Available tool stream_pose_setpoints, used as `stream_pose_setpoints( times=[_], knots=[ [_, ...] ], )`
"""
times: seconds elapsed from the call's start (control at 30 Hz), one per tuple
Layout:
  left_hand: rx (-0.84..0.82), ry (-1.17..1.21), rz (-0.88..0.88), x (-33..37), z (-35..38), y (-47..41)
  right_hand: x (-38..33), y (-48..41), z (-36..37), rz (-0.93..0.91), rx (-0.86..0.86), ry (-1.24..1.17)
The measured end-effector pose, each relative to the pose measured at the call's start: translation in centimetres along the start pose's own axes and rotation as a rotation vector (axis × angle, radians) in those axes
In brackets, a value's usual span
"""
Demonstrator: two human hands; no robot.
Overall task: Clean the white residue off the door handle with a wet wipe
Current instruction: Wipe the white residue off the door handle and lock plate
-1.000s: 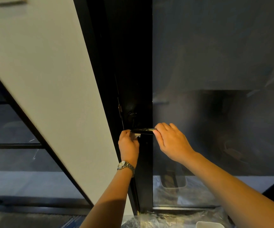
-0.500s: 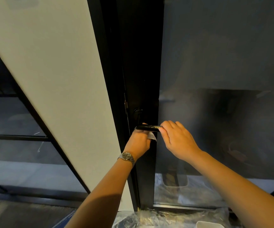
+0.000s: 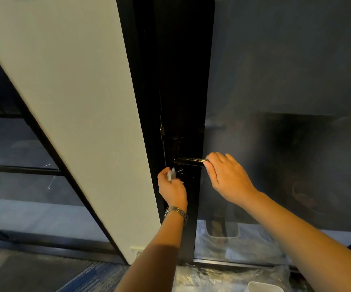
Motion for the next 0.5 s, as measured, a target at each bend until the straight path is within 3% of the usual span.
stream_pose_setpoints(
  times=[0.1,0.2,0.37,0.5],
  knots=[
    [0.081,0.218,-0.313,-5.5,-0.3,0.9,-0.1,0.0,-0.1,-0.006,0.007,0.002],
    [0.077,0.279,-0.476,-7.7,1.3,1.4,-0.1,-0.1,-0.1,-0.009,0.007,0.007],
    [0.024,0.334,-0.491,-7.6,3.8,2.7,0.1,-0.1,0.2,0.001,-0.01,0.0],
    [0.105,0.314,-0.524,-8.0,2.3,1.9,0.1,-0.1,0.2,0.005,-0.018,0.003]
  ],
)
Point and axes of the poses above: each hand's wrist, its own y-axis away from the middle knuckle, its own z-axis out of the palm, x = y × z, the point moved 10 cm from there along -y, towards the middle knuckle, and after that the axes turned 7 degrees about y, right-handed, at the moved point
